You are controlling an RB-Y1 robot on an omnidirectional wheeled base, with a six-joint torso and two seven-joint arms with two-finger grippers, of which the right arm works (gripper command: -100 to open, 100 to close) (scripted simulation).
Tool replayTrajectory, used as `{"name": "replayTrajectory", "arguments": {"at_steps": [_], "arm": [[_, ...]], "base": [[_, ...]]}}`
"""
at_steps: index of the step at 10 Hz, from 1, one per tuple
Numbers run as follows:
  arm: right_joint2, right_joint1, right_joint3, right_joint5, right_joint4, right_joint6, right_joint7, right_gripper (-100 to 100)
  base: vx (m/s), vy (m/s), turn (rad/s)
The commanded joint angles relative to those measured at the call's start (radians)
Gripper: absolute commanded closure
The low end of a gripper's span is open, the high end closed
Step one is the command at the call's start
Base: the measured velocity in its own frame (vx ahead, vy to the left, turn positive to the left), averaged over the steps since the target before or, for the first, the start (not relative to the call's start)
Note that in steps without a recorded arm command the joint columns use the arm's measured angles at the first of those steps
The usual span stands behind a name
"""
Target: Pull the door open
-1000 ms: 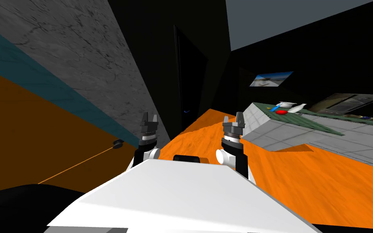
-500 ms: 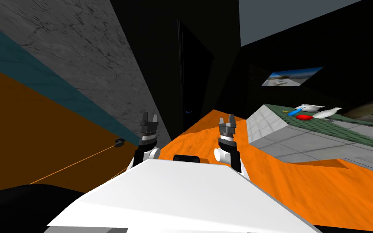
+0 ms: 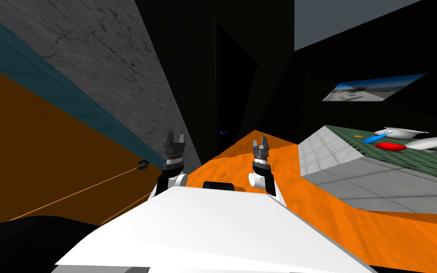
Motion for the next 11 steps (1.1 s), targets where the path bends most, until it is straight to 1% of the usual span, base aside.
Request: {"name": "replayTrajectory", "arguments": {"at_steps": [1,4,5,6,9,10,11], "arm": [[-0.008,-0.012,0.004,-0.001,0.044,-0.008,-0.006,-100],[-0.026,-0.045,0.007,-0.005,0.132,-0.031,-0.020,-100],[-0.026,-0.045,0.007,-0.005,0.142,-0.031,-0.020,-100],[-0.032,-0.058,0.008,-0.006,0.178,-0.040,-0.025,-100],[-0.049,-0.095,0.011,-0.010,0.272,-0.065,-0.041,-100],[-0.049,-0.095,0.011,-0.010,0.286,-0.065,-0.041,-100],[-0.055,-0.108,0.012,-0.011,0.324,-0.074,-0.046,-100]], "base": [[0.079,-0.064,0.180],[0.086,-0.064,0.169],[0.051,-0.045,0.058],[0.041,-0.033,0.094],[0.079,-0.060,0.213],[0.057,-0.053,0.031],[0.041,-0.048,0.122]]}}
